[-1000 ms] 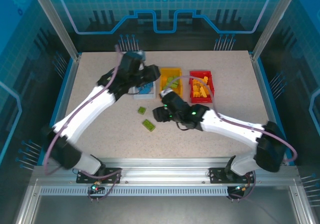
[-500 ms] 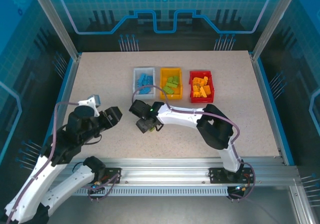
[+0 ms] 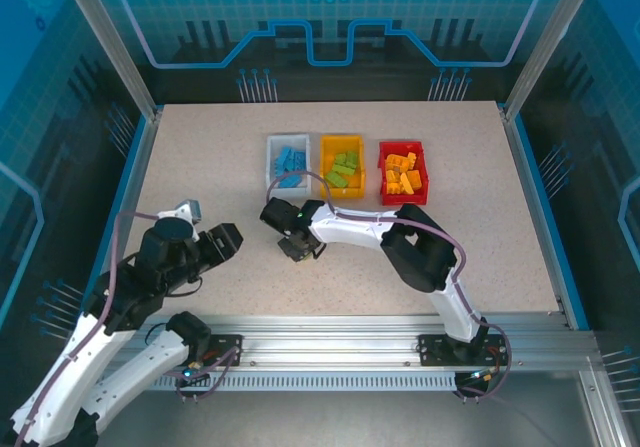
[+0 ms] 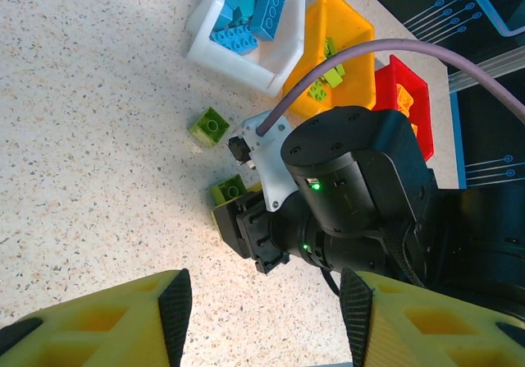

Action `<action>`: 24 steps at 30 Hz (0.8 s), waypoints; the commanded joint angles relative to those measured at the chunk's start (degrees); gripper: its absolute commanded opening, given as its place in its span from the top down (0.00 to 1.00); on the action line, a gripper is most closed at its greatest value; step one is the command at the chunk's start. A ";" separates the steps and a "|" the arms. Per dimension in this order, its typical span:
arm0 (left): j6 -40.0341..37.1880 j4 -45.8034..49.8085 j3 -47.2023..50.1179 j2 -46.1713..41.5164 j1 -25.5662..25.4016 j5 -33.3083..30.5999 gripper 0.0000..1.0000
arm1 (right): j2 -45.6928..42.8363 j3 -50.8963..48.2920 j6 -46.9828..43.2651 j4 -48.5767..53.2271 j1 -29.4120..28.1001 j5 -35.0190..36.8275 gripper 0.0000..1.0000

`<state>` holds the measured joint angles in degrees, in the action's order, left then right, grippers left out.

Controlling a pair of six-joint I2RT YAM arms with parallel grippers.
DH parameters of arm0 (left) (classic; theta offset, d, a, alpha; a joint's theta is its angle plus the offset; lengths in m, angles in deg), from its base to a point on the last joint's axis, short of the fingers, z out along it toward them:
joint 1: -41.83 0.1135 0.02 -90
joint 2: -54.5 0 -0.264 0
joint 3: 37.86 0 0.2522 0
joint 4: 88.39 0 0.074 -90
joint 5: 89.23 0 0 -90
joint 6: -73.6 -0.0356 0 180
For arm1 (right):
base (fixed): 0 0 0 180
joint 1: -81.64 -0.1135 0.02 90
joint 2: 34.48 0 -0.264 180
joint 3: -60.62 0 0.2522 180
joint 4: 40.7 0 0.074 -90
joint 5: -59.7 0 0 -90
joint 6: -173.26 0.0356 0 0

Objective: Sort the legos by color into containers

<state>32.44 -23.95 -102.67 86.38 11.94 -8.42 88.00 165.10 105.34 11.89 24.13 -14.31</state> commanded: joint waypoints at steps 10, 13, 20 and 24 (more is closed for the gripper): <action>-3.73 -15.98 -3.80 14.82 0.15 11.20 0.45 | -15.78 -3.13 4.07 -0.41 12.97 0.99 0.71; -4.18 -20.13 -5.63 19.59 0.11 12.29 0.45 | -12.88 0.95 4.32 0.30 17.54 -0.40 0.71; -5.53 -25.44 -10.03 28.23 -0.68 13.86 0.45 | -0.33 17.19 6.52 2.98 26.27 -8.70 0.70; -6.36 -26.78 -11.36 31.34 -1.69 13.88 0.45 | 7.74 27.68 7.34 6.96 28.33 -12.80 0.69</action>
<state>28.24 -47.95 -111.76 116.47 11.02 3.84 91.69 187.28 111.20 14.23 51.45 -21.98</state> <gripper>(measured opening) 0.548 0.315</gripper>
